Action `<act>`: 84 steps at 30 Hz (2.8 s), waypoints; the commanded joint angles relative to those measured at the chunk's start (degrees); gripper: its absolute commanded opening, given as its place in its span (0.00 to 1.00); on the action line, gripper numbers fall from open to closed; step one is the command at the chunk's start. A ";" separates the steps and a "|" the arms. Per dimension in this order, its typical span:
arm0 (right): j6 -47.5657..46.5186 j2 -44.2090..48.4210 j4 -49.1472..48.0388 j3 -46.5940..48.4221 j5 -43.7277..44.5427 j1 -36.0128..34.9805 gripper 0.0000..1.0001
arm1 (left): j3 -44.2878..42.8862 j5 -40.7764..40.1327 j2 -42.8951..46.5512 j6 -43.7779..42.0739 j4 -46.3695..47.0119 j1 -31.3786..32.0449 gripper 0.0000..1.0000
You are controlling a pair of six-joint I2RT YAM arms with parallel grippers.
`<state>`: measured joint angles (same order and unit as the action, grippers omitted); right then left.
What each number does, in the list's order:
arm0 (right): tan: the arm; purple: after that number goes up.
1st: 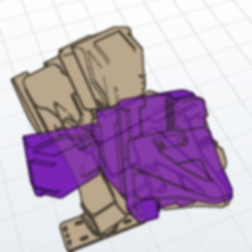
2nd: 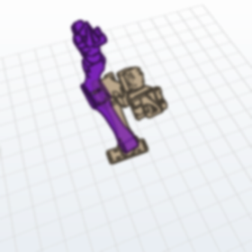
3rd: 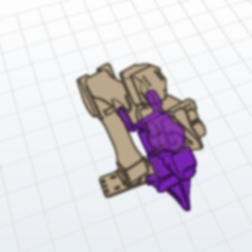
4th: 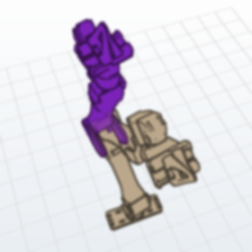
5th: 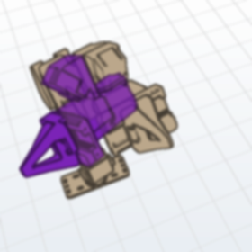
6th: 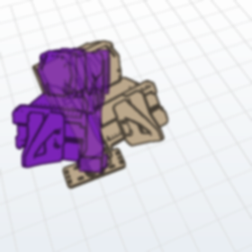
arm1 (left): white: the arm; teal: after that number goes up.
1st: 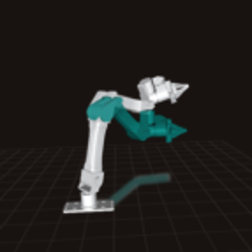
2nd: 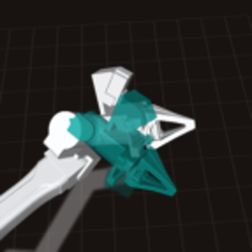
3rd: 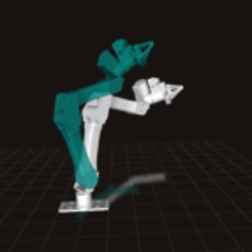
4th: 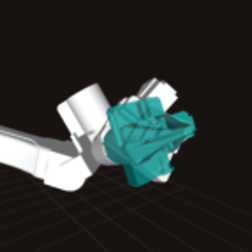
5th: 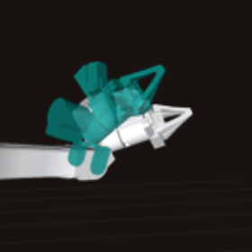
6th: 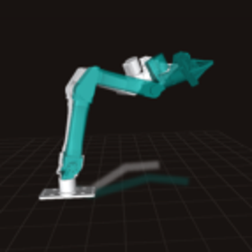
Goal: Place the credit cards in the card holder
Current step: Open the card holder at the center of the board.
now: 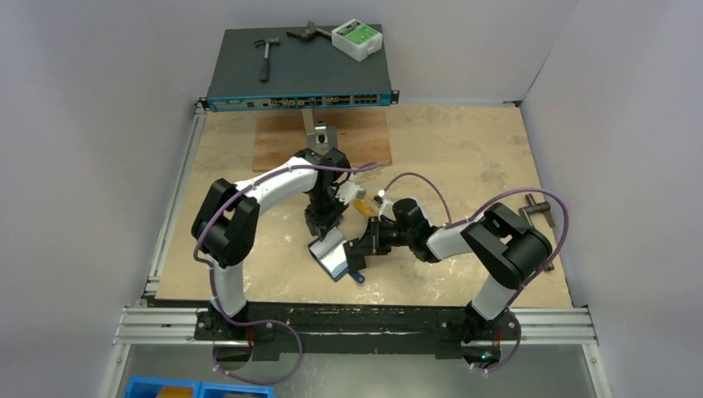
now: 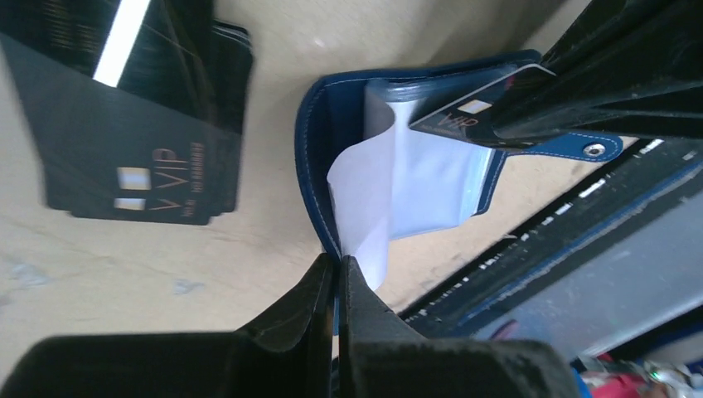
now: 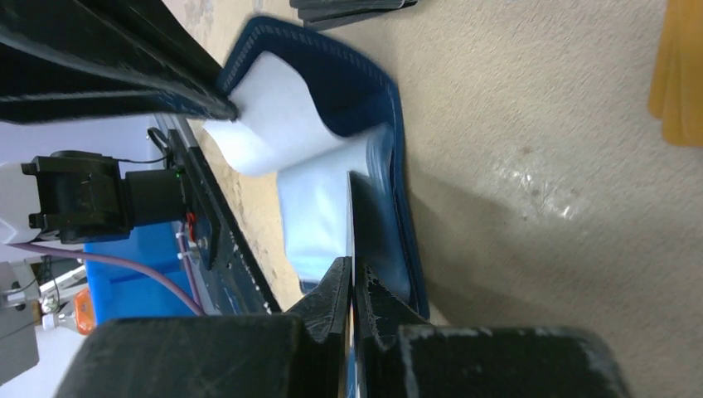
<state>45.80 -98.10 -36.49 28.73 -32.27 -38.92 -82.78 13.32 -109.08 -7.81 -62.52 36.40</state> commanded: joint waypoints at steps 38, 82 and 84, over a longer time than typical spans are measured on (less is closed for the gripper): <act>-5.43 16.42 21.00 -6.06 -8.31 0.50 0.00 | 8.23 9.83 2.46 13.36 9.14 -5.23 0.00; -7.78 17.85 23.54 -4.56 -11.31 1.03 0.00 | 8.78 9.79 4.93 12.39 9.55 -5.18 0.00; -8.04 17.25 23.19 -4.92 -11.29 1.03 0.00 | 8.78 9.66 5.01 12.34 9.56 -5.16 0.00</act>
<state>39.27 -80.05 -11.55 24.71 -43.07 -38.17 -74.13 23.33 -106.04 5.10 -53.67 31.51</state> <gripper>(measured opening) 0.004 0.019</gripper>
